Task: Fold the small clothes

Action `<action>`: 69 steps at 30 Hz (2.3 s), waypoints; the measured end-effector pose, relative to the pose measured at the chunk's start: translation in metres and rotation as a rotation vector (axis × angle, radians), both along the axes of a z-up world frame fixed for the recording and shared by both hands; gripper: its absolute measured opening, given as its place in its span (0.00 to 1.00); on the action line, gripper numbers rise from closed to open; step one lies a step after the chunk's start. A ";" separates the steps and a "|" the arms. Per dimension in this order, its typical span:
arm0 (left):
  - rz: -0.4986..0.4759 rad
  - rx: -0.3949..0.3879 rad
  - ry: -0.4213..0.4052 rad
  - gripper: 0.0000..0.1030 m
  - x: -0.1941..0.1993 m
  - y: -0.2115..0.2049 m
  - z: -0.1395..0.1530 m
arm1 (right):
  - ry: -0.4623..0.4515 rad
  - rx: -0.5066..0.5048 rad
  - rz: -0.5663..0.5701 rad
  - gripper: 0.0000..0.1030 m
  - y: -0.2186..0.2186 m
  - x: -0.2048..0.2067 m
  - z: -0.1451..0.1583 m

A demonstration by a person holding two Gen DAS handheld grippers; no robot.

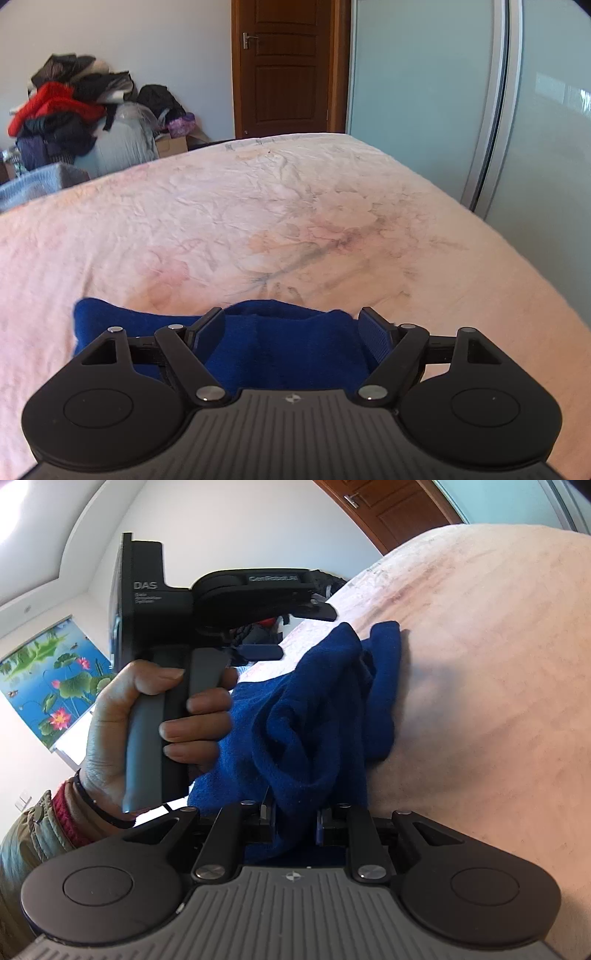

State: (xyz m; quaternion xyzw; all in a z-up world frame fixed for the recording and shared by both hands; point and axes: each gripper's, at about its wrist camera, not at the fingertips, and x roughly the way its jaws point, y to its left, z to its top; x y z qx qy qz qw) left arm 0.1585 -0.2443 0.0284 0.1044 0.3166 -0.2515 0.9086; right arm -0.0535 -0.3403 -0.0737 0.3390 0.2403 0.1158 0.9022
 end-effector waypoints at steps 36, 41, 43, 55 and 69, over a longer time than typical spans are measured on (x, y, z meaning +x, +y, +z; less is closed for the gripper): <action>0.154 0.091 -0.048 0.84 -0.061 0.095 -0.023 | -0.031 -0.221 -0.119 0.54 -0.026 0.075 0.061; 0.155 0.095 -0.052 0.84 -0.070 0.102 -0.027 | 0.072 -0.256 -0.041 0.67 -0.016 0.141 0.056; 0.151 0.101 -0.054 0.85 -0.073 0.102 -0.028 | 0.115 -0.294 -0.037 0.44 -0.010 0.156 0.048; 0.149 0.051 0.010 0.86 -0.073 0.109 -0.033 | 0.091 -0.358 -0.121 0.37 -0.027 0.132 0.047; 0.147 0.057 0.022 0.87 -0.085 0.114 -0.039 | 0.136 -0.428 -0.063 0.62 0.002 0.061 0.039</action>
